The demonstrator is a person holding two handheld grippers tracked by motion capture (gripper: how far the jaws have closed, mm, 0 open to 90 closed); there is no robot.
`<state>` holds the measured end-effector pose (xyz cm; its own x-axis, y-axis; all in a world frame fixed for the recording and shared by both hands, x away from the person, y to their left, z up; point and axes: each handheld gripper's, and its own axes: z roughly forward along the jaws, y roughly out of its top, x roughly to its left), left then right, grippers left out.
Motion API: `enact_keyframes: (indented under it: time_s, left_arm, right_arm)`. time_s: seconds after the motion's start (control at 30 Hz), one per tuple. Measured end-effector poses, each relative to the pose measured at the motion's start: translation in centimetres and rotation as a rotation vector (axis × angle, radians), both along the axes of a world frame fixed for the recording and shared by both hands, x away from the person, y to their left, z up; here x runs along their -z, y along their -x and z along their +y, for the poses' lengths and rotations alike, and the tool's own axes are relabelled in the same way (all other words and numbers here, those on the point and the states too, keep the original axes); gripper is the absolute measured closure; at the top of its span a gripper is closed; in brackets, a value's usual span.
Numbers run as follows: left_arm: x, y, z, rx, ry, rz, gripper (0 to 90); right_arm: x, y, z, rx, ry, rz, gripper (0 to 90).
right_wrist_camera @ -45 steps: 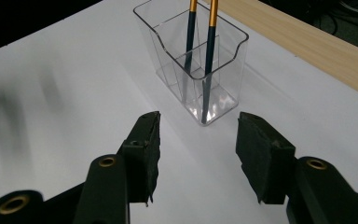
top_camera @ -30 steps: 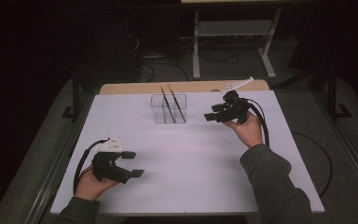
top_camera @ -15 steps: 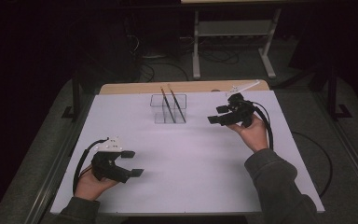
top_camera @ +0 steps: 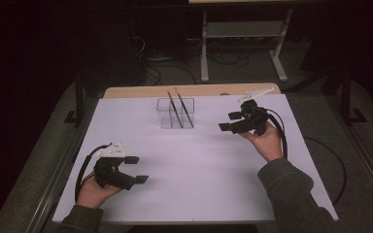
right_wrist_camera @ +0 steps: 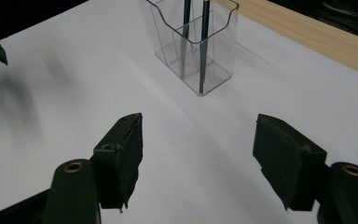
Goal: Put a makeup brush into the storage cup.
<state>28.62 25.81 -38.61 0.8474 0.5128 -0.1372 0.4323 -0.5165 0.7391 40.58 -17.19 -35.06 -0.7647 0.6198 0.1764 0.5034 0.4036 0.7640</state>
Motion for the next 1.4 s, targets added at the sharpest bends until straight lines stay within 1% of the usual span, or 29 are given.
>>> enact_keyframes:
  time_s: [0.2,0.23,0.3,0.37,0.4,0.43,0.47,0.53,0.6,0.63,0.67,0.7,0.87,0.9,0.93,1.0,1.13,1.2,1.4]
  left_arm:
    - [-0.1,0.0,0.1,-0.001,0.000,-0.003,20.5]
    - [-0.1,0.0,0.1,-0.002,0.003,-0.004,20.5]
    - [-0.1,0.0,0.1,-0.003,0.004,-0.004,20.5]
    - [-0.1,0.0,0.1,-0.003,0.004,-0.005,20.5]
    - [-0.1,0.0,0.2,-0.003,0.004,-0.005,20.5]
    - [-0.1,0.1,0.2,-0.007,0.008,-0.003,20.5]
    - [-0.2,0.1,0.2,-0.008,0.009,-0.003,20.5]
    - [-0.2,0.0,0.2,-0.008,0.009,-0.006,20.5]
    - [-0.2,0.0,0.2,-0.010,0.010,-0.007,20.5]
    - [-0.2,0.0,0.3,-0.009,0.008,-0.008,20.5]
    - [-0.2,0.0,0.3,-0.009,0.009,-0.008,20.5]
    - [-0.2,0.0,0.3,-0.008,0.009,-0.008,20.5]
    - [-0.2,0.0,0.4,-0.015,0.013,-0.007,20.4]
    - [-0.2,0.0,0.4,-0.013,0.011,-0.008,20.4]
    - [-0.2,0.0,0.4,-0.013,0.011,-0.008,20.4]
    - [-0.2,0.0,0.4,-0.016,0.013,-0.004,20.4]
    - [-0.2,-0.1,0.5,-0.015,0.006,-0.008,20.2]
    - [-0.2,0.0,0.5,-0.019,0.006,-0.009,20.2]
    - [-0.1,0.0,0.6,-0.029,0.016,-0.013,19.4]
  right_arm:
    - [-0.1,0.3,-0.2,-0.002,0.001,0.002,31.1]
    - [-0.2,0.5,-0.2,0.005,0.000,0.007,31.1]
    - [-0.2,0.6,-0.3,0.000,-0.001,-0.002,31.1]
    - [-0.2,0.7,-0.4,0.004,0.003,0.006,30.4]
    - [-0.1,0.7,-0.5,0.001,0.001,0.001,30.4]
    - [-0.2,0.9,-0.5,0.011,-0.002,0.012,30.2]
    - [-0.1,0.9,-0.6,0.005,0.002,0.002,30.1]
    - [0.0,1.0,-0.7,0.007,-0.008,0.007,30.2]
    - [0.3,1.2,-0.8,0.007,-0.006,0.007,30.2]
    - [0.3,1.3,-0.9,0.010,-0.008,0.015,30.2]
    - [0.5,1.2,-1.0,0.004,-0.006,0.007,30.0]
    - [0.6,1.3,-1.0,0.010,-0.006,0.013,29.9]
    - [0.9,1.6,-1.4,0.017,-0.006,0.010,28.7]
    - [0.9,1.8,-1.4,0.021,-0.008,0.019,28.7]
    - [1.0,1.8,-1.5,0.018,-0.007,0.008,28.5]
    - [1.0,2.1,-1.6,0.018,-0.005,0.012,28.3]
    - [0.9,2.4,-1.9,0.020,-0.007,0.010,27.5]
    - [0.9,2.6,-2.0,0.025,-0.009,0.000,27.3]
    - [1.2,3.2,-2.4,0.041,-0.007,0.003,25.4]
